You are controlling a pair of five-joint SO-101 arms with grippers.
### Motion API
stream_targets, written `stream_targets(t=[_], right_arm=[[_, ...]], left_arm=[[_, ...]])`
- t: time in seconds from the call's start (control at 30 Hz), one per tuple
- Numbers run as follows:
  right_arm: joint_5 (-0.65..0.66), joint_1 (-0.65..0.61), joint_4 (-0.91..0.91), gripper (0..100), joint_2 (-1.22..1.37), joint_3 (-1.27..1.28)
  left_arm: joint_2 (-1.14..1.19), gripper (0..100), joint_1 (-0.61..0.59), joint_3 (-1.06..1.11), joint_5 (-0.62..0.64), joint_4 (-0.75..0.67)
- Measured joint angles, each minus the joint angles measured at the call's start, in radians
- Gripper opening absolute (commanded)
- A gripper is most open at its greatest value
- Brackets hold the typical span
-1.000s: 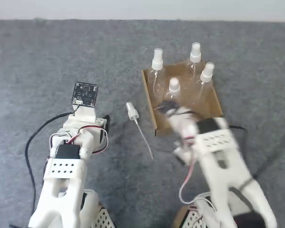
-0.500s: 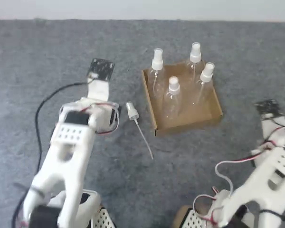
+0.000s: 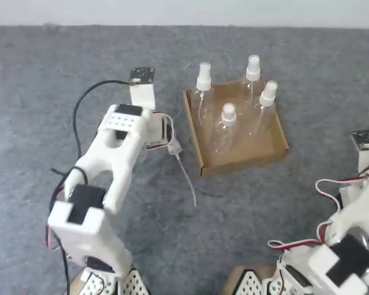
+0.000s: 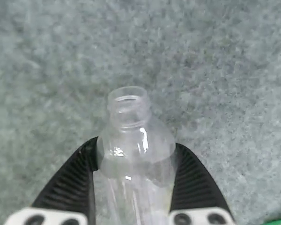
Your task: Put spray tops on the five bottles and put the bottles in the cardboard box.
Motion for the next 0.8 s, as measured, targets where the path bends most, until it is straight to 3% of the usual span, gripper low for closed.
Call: stream_targets(t=[0.27, 0.8], right_arm=[[-0.006, 0.000, 0.000, 1.7, 0.034, -0.021], [-0.006, 0.005, 0.000, 1.7, 0.034, -0.021]], left_arm=[[0.049, 18, 0.046, -0.091, 0.086, 0.052], [0.049, 18, 0.081, -0.094, 0.137, 0.060]])
